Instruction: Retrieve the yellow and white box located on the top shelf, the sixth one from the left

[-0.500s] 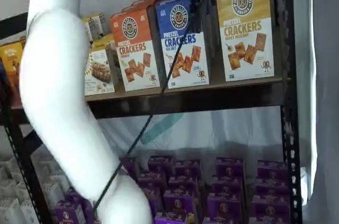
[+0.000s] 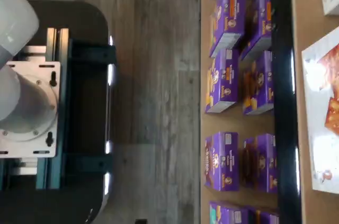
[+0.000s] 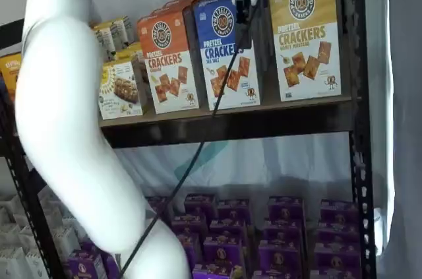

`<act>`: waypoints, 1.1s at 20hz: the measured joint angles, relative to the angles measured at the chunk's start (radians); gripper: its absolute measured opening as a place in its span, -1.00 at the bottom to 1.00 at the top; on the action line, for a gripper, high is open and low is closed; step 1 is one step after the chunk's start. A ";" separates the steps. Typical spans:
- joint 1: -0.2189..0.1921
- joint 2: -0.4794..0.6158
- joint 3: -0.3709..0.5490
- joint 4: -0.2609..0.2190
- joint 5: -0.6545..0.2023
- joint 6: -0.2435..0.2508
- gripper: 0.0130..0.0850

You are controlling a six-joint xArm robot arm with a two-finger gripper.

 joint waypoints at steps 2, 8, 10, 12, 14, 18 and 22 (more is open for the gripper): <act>-0.020 0.004 -0.008 0.031 0.000 -0.005 1.00; -0.090 0.041 -0.068 0.148 0.000 -0.012 1.00; -0.112 0.046 -0.074 0.193 -0.013 -0.010 1.00; -0.130 0.045 -0.070 0.243 -0.039 -0.005 1.00; -0.140 0.046 -0.068 0.280 -0.061 0.001 1.00; -0.153 0.053 -0.066 0.348 -0.110 0.015 1.00; -0.150 0.089 -0.103 0.381 -0.136 0.032 1.00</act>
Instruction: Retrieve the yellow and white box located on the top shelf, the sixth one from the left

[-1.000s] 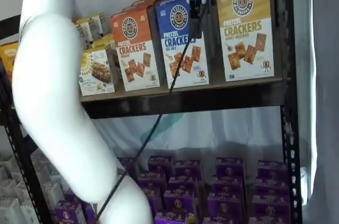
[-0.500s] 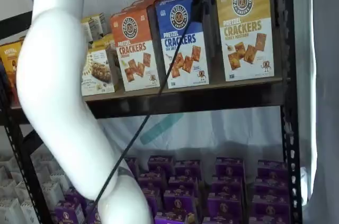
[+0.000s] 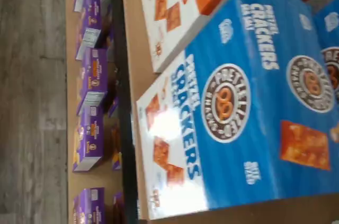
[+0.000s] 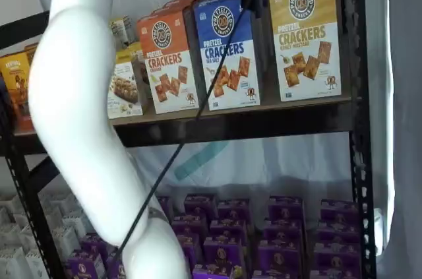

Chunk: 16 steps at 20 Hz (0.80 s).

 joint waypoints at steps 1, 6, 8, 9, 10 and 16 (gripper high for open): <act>0.003 0.010 -0.010 0.002 -0.008 0.003 1.00; 0.028 0.048 -0.050 -0.024 -0.027 0.007 1.00; 0.042 0.074 -0.079 -0.046 -0.015 0.011 1.00; 0.046 0.084 -0.089 -0.050 -0.014 0.013 1.00; 0.049 0.092 -0.095 -0.051 -0.015 0.016 1.00; 0.067 0.130 -0.124 -0.047 -0.044 0.027 1.00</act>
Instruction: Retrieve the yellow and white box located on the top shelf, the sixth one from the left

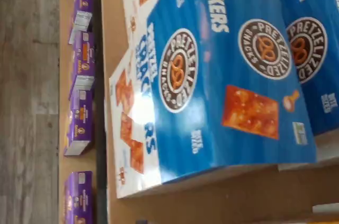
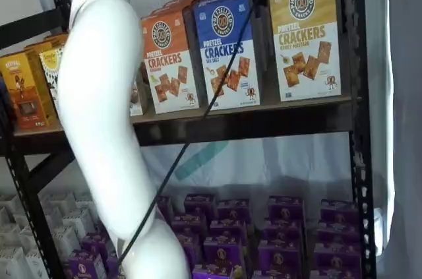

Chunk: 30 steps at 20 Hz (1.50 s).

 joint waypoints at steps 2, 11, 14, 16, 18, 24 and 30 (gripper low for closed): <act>0.007 0.005 0.001 -0.006 -0.020 -0.002 1.00; 0.024 0.044 -0.016 -0.033 -0.063 -0.016 1.00; 0.027 0.052 -0.020 -0.043 -0.072 -0.022 1.00; 0.029 0.060 -0.027 -0.052 -0.075 -0.025 1.00; 0.032 0.074 -0.044 -0.067 -0.066 -0.027 1.00; 0.047 0.106 -0.095 -0.126 -0.033 -0.030 1.00; 0.070 0.128 -0.138 -0.187 -0.001 -0.026 1.00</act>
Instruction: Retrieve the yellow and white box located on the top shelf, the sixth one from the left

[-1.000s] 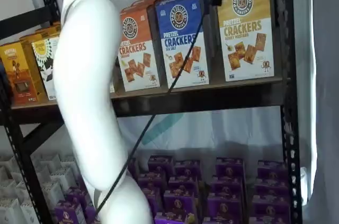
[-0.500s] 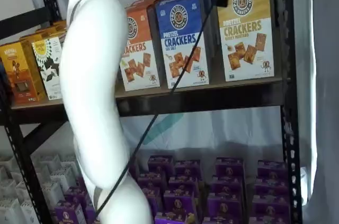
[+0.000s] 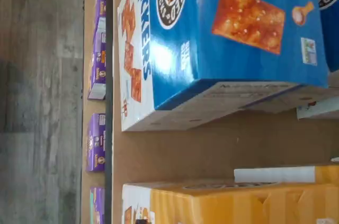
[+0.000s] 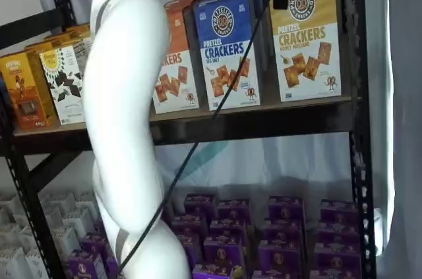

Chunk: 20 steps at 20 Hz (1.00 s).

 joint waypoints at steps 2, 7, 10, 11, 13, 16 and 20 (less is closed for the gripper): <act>0.009 0.000 -0.002 -0.020 0.003 0.000 1.00; 0.040 -0.006 0.010 -0.083 -0.001 0.002 1.00; 0.052 -0.003 0.004 -0.102 0.001 0.007 1.00; 0.055 -0.002 0.001 -0.108 0.001 0.008 1.00; 0.063 -0.001 -0.002 -0.126 -0.006 0.007 1.00; 0.075 0.003 -0.012 -0.158 -0.009 0.006 1.00; 0.083 0.004 -0.018 -0.175 -0.013 0.007 1.00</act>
